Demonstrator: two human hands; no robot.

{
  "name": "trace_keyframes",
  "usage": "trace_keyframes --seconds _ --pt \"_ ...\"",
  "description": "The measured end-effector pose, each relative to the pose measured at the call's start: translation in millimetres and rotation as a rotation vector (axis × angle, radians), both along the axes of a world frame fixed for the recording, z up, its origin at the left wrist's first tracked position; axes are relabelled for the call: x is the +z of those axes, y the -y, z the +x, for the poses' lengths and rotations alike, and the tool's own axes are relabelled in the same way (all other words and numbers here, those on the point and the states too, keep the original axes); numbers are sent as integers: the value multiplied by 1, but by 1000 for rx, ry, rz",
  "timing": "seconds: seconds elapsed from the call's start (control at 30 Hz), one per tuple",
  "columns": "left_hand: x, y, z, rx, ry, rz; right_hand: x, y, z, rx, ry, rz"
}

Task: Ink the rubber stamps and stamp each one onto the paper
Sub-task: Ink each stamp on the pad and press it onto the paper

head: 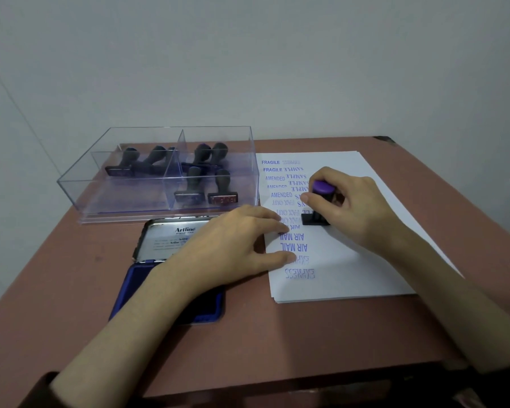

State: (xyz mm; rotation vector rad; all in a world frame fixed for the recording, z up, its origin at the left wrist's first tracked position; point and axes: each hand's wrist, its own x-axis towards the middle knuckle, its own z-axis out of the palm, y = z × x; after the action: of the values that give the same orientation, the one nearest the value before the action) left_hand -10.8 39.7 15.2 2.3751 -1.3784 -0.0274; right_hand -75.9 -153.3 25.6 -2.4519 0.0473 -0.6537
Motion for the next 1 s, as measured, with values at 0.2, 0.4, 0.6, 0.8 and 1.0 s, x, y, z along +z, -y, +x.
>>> trace_keyframes --seconds 0.2,0.4,0.6,0.8,1.0 --pt "1 1 0 0 0 7 0 -1 1 -3 -4 1" --pt "0 0 -1 -5 6 6 1 -1 1 1 -3 5" --pt "0 1 1 -6 0 5 1 -1 0 4 -5 12" --pt "0 1 0 -9 16 14 2 -4 -4 -5 -10 29" --pt "1 1 0 -23 24 19 3 5 -1 -95 -20 381"
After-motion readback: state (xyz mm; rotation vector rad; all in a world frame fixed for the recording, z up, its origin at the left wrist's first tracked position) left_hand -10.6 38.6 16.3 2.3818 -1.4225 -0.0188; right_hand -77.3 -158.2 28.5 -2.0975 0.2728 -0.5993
